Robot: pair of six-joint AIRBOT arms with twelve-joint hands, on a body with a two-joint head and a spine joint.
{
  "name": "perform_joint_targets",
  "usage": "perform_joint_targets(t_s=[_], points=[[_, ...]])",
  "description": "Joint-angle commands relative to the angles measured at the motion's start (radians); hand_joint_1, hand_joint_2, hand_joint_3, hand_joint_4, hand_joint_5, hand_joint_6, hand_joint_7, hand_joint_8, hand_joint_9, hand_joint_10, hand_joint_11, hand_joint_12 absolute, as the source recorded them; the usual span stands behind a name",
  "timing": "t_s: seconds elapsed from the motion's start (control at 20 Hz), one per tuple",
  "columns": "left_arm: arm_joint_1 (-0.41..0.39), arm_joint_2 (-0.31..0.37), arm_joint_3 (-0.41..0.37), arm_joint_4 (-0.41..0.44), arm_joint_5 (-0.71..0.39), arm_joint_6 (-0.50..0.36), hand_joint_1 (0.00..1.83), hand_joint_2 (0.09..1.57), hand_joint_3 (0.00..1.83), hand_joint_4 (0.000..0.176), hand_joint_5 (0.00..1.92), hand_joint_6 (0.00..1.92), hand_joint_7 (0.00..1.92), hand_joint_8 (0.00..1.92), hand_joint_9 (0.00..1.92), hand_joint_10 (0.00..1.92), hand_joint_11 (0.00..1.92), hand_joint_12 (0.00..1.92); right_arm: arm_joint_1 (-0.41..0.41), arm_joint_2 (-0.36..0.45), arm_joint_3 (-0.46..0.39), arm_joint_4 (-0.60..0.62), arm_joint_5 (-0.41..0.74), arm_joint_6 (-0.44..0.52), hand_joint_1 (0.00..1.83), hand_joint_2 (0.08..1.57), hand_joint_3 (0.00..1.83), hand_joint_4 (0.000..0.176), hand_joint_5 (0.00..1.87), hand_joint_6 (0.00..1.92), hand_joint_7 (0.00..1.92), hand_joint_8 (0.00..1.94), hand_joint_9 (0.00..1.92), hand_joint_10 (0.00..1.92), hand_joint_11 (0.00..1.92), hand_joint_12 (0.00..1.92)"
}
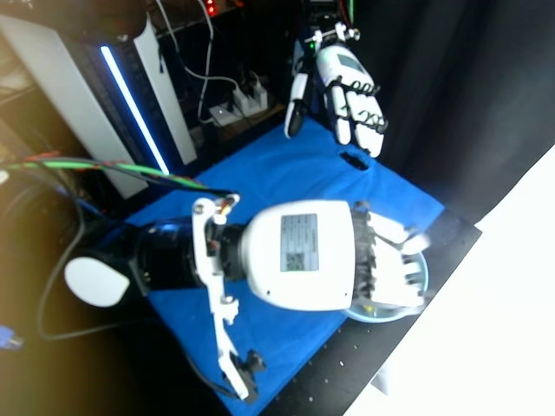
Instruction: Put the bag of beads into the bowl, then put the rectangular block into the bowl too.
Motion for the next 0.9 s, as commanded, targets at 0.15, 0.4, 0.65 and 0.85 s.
perform_joint_targets(t_s=[0.15, 0.4, 0.65, 0.85], points=[[-0.007, -0.004, 0.005, -0.011, -0.150, -0.008, 0.73, 0.99, 0.00, 0.123, 0.03, 0.00, 0.08, 0.00, 0.09, 0.00, 0.00, 0.67, 0.015, -0.002, -0.027, 0.039, 0.137, -0.001, 0.65, 0.85, 0.00, 0.176, 0.00, 0.00, 0.06, 0.00, 0.04, 0.00, 0.00, 0.42], [0.017, 0.029, -0.023, -0.016, -0.214, -0.008, 0.74, 0.95, 0.00, 0.141, 0.08, 0.01, 0.12, 0.00, 0.11, 0.01, 0.00, 0.63, -0.047, 0.197, -0.217, 0.123, 0.355, -0.001, 0.66, 0.84, 0.00, 0.176, 0.00, 0.00, 0.05, 0.00, 0.00, 0.00, 0.00, 0.19], [0.105, 0.106, -0.090, -0.030, -0.315, -0.012, 0.64, 0.94, 0.00, 0.138, 0.02, 0.00, 0.10, 0.00, 0.14, 0.01, 0.00, 0.62, -0.248, 0.446, -0.466, 0.240, 0.586, -0.001, 0.64, 0.87, 0.00, 0.172, 0.00, 0.00, 0.06, 0.00, 0.00, 0.00, 0.00, 0.00], [0.272, 0.130, -0.143, -0.093, -0.523, -0.072, 0.60, 0.97, 0.00, 0.131, 0.02, 0.00, 0.11, 0.00, 0.12, 0.00, 0.00, 0.74, -0.512, 0.554, -0.660, 0.431, 0.793, -0.001, 0.73, 0.87, 0.00, 0.176, 0.00, 0.00, 0.05, 0.01, 0.00, 0.00, 0.00, 0.00]])
